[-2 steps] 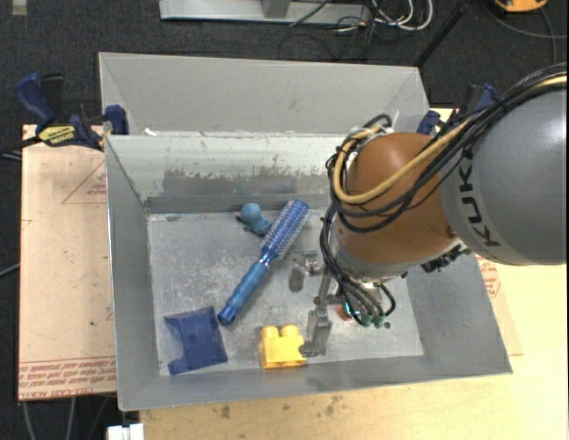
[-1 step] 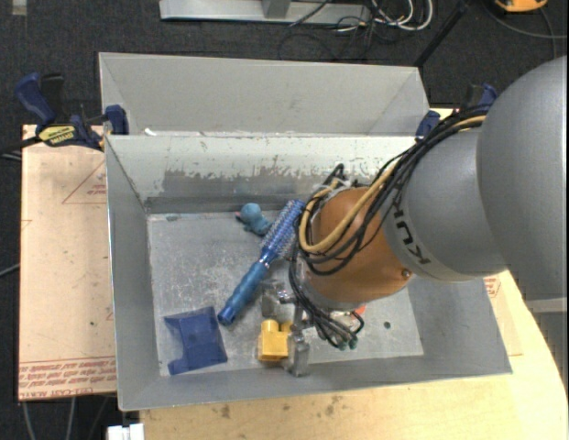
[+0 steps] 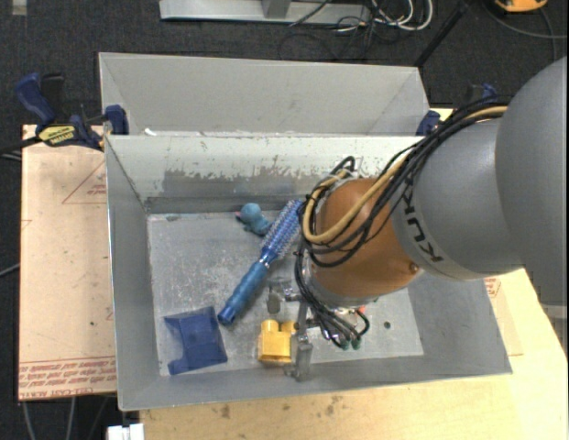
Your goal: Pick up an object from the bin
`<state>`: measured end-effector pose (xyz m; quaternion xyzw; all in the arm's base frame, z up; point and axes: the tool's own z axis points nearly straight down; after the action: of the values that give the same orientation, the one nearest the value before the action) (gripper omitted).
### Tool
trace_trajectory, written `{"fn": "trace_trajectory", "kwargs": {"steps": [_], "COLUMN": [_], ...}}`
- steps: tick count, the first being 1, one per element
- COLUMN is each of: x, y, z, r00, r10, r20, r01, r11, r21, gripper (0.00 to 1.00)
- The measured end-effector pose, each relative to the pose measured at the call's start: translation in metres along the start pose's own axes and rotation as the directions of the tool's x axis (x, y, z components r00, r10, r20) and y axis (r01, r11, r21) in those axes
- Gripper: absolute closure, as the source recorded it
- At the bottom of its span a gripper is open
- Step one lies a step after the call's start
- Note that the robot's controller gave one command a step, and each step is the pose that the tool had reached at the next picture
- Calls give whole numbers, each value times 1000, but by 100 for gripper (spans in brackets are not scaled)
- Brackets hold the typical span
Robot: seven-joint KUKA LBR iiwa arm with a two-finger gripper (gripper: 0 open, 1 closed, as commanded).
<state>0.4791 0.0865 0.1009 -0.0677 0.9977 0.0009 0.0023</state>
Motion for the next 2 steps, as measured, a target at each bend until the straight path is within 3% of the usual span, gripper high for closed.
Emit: {"fn": "trace_trajectory", "kwargs": {"steps": [1, 2], "x": [-1, -5], "y": [5, -4], "z": [1, 29], "r00": [1000, 999], "r10": [5, 35], "r20": [-2, 14], "r01": [-5, -35], "r11": [1000, 999], "r21": [0, -1], "gripper": [0, 0]}}
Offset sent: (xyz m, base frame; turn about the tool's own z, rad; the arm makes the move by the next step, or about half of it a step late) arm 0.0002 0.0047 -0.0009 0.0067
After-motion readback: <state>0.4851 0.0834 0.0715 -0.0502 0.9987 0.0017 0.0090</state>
